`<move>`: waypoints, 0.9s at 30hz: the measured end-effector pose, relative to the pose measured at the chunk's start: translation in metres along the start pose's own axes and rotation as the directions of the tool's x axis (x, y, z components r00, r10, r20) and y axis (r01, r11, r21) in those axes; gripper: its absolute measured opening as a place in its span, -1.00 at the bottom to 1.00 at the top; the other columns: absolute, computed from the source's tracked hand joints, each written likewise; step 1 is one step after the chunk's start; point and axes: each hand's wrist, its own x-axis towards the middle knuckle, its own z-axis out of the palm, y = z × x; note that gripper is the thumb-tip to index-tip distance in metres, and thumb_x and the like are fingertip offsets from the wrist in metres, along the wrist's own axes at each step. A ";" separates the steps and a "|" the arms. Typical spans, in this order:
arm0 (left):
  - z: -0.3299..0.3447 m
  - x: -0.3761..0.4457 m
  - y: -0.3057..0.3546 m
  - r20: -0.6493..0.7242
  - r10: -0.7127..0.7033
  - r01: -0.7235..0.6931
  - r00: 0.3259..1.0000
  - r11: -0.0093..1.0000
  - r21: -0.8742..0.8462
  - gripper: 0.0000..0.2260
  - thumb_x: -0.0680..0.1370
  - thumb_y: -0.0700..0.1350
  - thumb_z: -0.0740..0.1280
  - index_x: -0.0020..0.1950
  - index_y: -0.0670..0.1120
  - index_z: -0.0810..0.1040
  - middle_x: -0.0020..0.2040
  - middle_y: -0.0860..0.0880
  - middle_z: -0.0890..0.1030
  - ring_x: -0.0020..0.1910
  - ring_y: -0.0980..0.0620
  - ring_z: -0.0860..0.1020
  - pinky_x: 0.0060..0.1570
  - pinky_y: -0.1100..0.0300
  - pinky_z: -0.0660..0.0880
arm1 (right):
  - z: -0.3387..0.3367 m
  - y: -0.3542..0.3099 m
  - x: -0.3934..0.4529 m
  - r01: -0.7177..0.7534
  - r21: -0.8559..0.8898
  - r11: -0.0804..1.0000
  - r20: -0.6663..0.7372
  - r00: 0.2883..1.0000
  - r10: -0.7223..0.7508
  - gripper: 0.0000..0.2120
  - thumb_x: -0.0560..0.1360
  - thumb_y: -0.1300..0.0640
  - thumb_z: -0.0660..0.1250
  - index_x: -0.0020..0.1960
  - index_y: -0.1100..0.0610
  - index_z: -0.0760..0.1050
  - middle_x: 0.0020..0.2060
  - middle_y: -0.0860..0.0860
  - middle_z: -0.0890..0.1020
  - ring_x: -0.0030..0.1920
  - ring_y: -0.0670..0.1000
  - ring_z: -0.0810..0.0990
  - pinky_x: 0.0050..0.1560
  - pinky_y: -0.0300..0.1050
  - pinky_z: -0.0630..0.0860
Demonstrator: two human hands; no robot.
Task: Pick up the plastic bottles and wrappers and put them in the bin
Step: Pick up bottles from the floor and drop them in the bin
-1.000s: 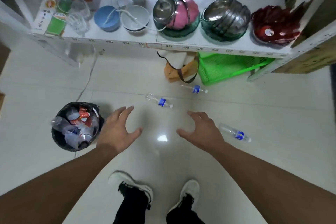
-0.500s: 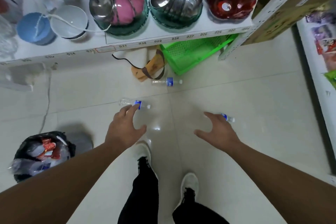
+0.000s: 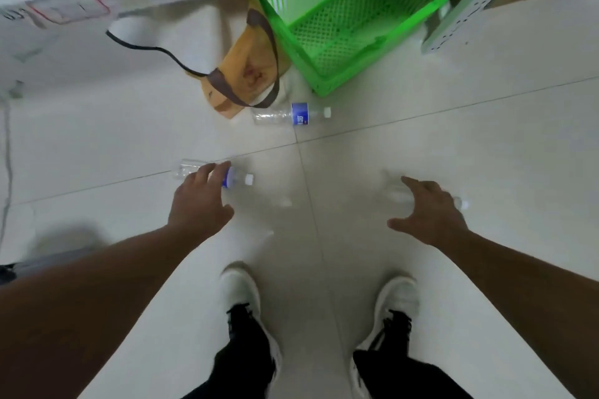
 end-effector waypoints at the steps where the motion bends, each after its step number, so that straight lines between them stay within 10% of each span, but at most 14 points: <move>1: 0.018 0.015 -0.007 -0.006 0.004 -0.004 1.000 0.999 0.035 -0.13 0.33 -0.11 0.59 0.62 -0.01 0.33 0.52 -0.17 0.47 0.38 -0.32 0.50 0.27 -0.20 0.51 | 0.010 0.007 0.018 0.007 -0.051 0.999 -0.007 1.000 -0.007 0.04 0.34 -0.17 0.65 0.68 -0.12 0.21 0.53 0.09 0.39 0.47 0.24 0.40 0.28 0.19 0.50; 9: 0.122 0.104 -0.054 -0.059 0.058 -0.036 0.997 0.945 0.326 -0.31 0.42 -0.32 0.40 0.56 -0.07 0.42 0.41 -0.18 0.54 0.42 -0.30 0.45 0.45 -0.32 0.28 | 0.094 0.051 0.126 0.038 -0.371 0.928 -0.081 0.994 -0.073 -0.18 0.40 0.08 0.52 0.60 -0.07 0.30 0.36 0.12 0.53 0.29 0.28 0.55 0.30 0.19 0.47; 14: 0.132 0.106 -0.054 -0.093 0.148 -0.094 0.985 0.898 0.430 -0.40 0.38 -0.25 0.44 0.43 -0.12 0.49 0.18 -0.17 0.59 0.13 -0.31 0.51 0.09 -0.19 0.44 | 0.105 0.045 0.139 0.115 -0.439 0.891 -0.085 0.982 -0.168 -0.26 0.38 0.00 0.50 0.52 0.01 0.36 0.24 0.14 0.53 0.18 0.30 0.57 0.24 0.19 0.46; 27: -0.075 -0.007 0.093 -0.104 0.203 -0.171 0.974 0.952 0.255 -0.38 0.39 0.02 0.47 0.46 0.02 0.52 0.22 -0.01 0.61 0.14 -0.21 0.50 0.07 -0.09 0.39 | -0.057 -0.071 -0.023 0.269 -0.287 0.919 -0.113 0.944 -0.311 -0.29 0.31 -0.15 0.52 0.37 -0.04 0.34 0.11 0.06 0.49 0.06 0.19 0.57 0.05 0.12 0.52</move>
